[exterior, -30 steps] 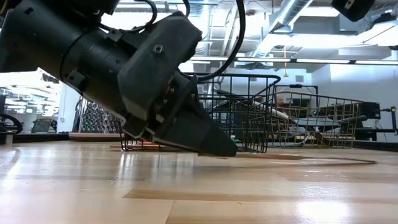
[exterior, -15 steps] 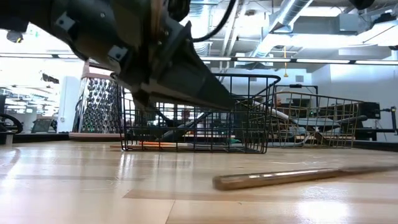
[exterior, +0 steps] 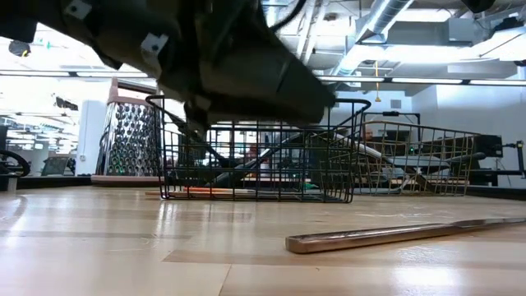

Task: Pick & Place Kitchen Items
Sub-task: Put the table knife into the bottom wire basket

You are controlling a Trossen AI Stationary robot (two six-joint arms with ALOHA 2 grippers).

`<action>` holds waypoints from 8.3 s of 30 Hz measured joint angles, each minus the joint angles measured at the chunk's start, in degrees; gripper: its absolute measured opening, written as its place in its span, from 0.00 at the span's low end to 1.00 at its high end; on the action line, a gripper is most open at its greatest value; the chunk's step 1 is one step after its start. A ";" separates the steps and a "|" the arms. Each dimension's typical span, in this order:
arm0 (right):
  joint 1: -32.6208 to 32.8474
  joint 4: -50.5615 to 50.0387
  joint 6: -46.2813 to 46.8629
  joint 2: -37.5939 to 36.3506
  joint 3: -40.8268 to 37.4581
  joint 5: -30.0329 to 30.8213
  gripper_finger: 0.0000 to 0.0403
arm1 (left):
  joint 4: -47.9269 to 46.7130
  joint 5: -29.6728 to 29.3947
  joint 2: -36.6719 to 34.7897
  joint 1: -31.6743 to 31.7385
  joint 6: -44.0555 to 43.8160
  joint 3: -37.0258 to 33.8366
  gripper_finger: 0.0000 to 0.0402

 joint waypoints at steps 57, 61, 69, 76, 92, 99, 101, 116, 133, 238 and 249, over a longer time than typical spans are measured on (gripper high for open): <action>-0.04 -2.10 0.15 0.00 0.00 -0.39 0.00 | -13.84 -6.04 10.97 -3.80 -8.88 4.00 0.25; -0.04 -2.03 0.15 0.00 0.00 -0.39 0.00 | -13.82 -3.60 10.87 -2.83 -7.92 3.89 0.21; -0.04 -1.38 0.15 0.00 0.00 -0.39 0.00 | -13.10 0.10 10.67 -1.64 -8.01 3.82 0.03; -0.04 -1.22 0.15 0.00 0.00 -0.44 0.00 | -13.64 1.38 9.81 -1.56 -8.07 3.82 0.03; 0.00 -1.20 0.04 -0.04 0.00 -0.46 0.00 | -19.74 -0.29 4.72 -1.60 -8.32 3.48 0.01; 0.00 0.05 0.02 -0.04 0.00 -0.67 0.00 | -22.95 -0.91 4.58 -1.06 -9.93 3.61 0.00; 0.00 0.23 0.00 -0.04 0.00 -0.72 0.00 | -23.58 -1.07 4.53 -0.82 -10.77 3.61 0.00; 0.00 0.47 -1.43 -0.04 0.00 -0.76 0.00 | -22.71 -2.14 4.35 1.30 -15.53 0.80 0.00; -0.11 -12.60 -8.43 16.56 0.00 -12.06 0.15 | -22.57 -1.72 4.15 1.35 -20.45 0.70 0.00; -12.44 55.29 -29.00 34.51 -30.52 -21.24 0.14 | -13.82 3.40 0.25 3.76 -8.49 -2.82 0.00; -11.96 49.97 -29.76 17.67 -26.07 -20.43 0.21 | -15.54 2.36 -3.96 3.72 -7.79 -2.80 0.00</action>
